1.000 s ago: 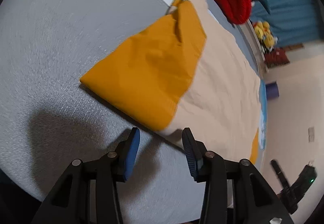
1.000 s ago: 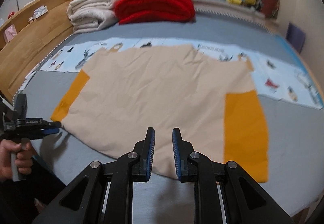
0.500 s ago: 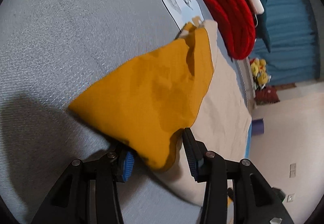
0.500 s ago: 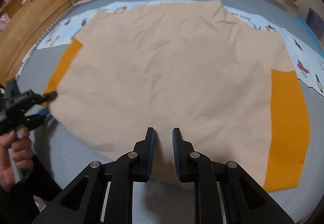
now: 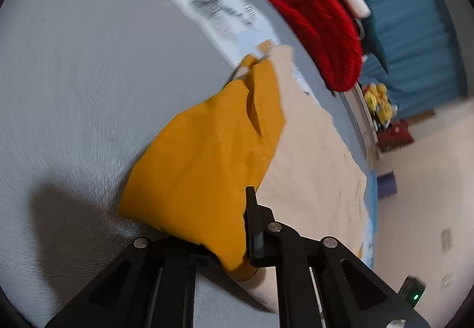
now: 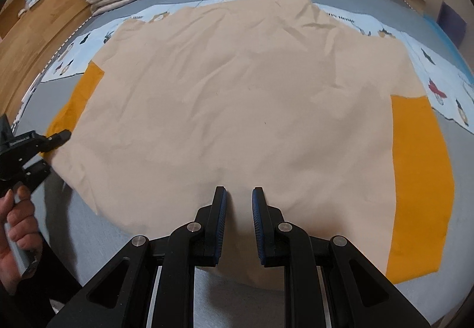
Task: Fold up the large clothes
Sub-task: 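Grasp the yellow-paneled jacket edge with the left tool and lift it, then fold the held jacket half over the other half with the left tool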
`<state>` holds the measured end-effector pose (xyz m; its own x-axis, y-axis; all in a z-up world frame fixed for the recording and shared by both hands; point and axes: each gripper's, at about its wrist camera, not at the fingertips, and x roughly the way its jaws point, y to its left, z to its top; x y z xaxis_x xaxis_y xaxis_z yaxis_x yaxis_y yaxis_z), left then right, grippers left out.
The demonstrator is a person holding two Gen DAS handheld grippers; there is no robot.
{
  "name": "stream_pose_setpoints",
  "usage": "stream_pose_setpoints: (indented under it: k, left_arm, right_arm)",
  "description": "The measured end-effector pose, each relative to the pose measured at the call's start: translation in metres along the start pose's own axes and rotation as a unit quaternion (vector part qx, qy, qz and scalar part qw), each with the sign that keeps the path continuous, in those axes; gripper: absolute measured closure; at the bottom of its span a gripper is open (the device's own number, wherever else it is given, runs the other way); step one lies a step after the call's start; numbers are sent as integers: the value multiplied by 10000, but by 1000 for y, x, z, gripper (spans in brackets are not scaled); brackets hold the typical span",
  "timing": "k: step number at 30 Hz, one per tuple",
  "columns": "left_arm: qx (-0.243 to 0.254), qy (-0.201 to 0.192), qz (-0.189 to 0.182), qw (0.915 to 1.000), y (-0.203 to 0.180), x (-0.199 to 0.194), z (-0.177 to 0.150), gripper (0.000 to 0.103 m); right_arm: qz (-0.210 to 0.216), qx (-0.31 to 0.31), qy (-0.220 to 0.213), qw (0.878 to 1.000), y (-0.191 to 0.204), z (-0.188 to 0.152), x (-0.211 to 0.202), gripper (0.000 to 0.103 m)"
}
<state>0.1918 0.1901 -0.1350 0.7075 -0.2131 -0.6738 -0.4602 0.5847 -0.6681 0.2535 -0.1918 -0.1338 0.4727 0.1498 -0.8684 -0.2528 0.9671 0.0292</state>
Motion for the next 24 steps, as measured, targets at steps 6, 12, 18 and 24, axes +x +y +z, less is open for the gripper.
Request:
stream_pose_setpoints:
  k: [6,12,18,24]
  left_arm:
    - [959,-343,529,9934,-32,-60,7,97]
    - [2101,-827,1050,9685,-66,-121,-7,98]
    - [3180,-878,915,9396,-146,-118,-45,99]
    - [4266,-567,369,9019,-243,-84,-117,100]
  right_arm:
    - [340,-308,-235,9987,28,2,-13,84]
    - [556,-697,557,9945,59,-11,17,84]
    - [655,-109,-177,9976,29,9,-34,84]
    - [84,291,-1915,9810,-50,21,-151,62]
